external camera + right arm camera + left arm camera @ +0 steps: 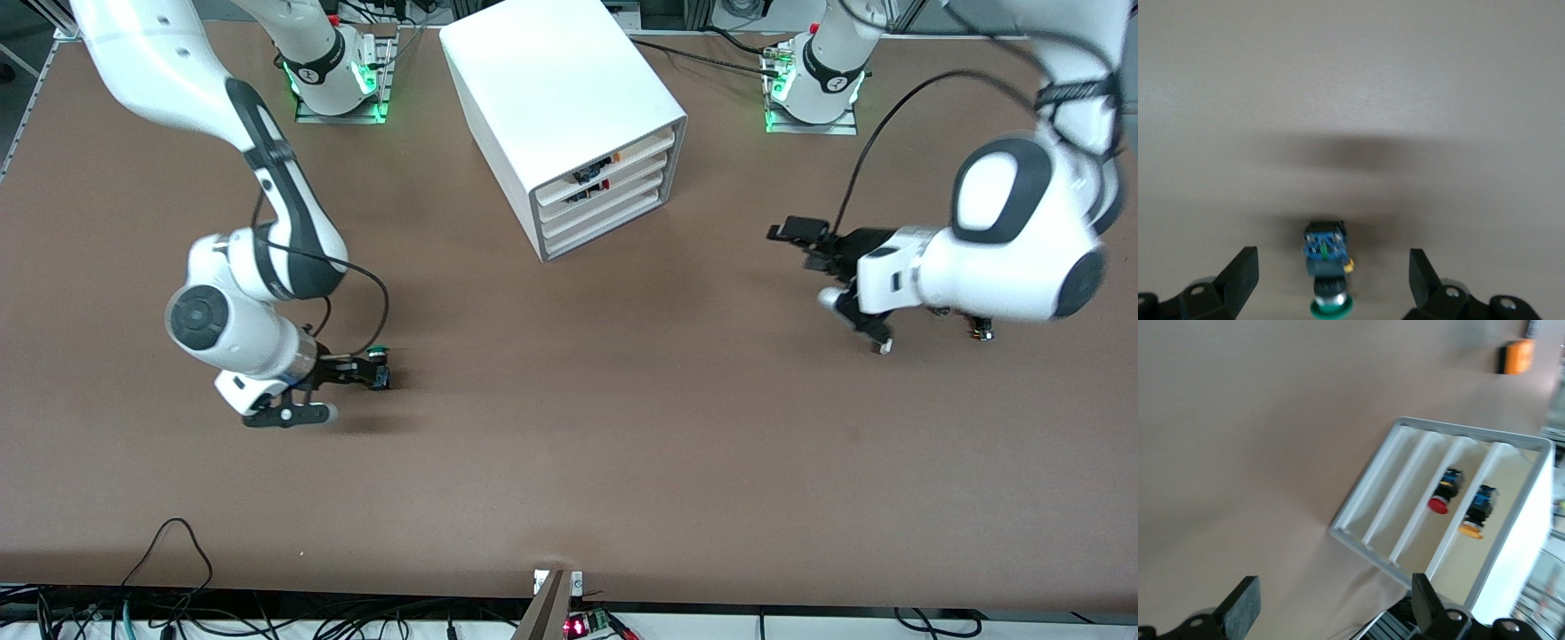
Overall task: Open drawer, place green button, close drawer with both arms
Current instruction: 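Lift the button with the right gripper while the left gripper reaches the drawer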
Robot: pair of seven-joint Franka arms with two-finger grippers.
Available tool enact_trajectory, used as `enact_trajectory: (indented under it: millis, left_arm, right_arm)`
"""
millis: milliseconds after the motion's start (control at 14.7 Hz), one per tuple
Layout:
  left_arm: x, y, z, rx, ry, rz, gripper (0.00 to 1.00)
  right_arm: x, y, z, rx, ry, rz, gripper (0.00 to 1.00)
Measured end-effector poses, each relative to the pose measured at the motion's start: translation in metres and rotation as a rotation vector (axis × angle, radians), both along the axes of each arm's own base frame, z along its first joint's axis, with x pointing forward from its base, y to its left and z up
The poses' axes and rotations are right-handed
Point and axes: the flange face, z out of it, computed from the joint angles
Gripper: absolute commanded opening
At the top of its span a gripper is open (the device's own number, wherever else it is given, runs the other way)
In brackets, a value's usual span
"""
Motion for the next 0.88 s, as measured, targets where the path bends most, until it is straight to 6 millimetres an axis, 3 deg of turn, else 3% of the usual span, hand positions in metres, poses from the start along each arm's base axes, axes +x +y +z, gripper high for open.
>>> enact_trajectory:
  millis: [136,272,340,476,613,749,885]
  left_arm:
    - [0.000,-0.010,-0.044,-0.139,0.029,-0.001,1.00]
    - [-0.010,-0.015,-0.086,-0.257,0.021,0.033,1.00]
    - [-0.021,-0.021,-0.107,-0.315,0.012,0.052,1.00]
    - [-0.051,-0.037,-0.145,-0.410,0.008,0.100,0.95]
    - [-0.082,-0.053,-0.171,-0.465,0.034,0.133,0.91]
    - [-0.106,-0.068,-0.189,-0.484,0.041,0.147,0.82]
    - [-0.127,-0.085,-0.202,-0.474,0.030,0.147,0.69]
  right_arm:
    - [-0.004,0.012,-0.032,0.011,0.015,0.013,1.00]
    - [-0.008,0.017,-0.051,0.012,0.034,0.020,0.98]
    - [-0.009,0.017,-0.055,0.011,0.040,0.020,0.87]
    - [-0.009,0.015,-0.058,0.010,0.044,0.017,0.45]
    - [-0.008,0.014,-0.057,0.011,0.042,0.016,0.16]
    - [-0.007,0.014,-0.056,0.011,0.041,0.015,0.00]
    - [-0.007,0.014,-0.056,0.011,0.042,0.015,0.00]
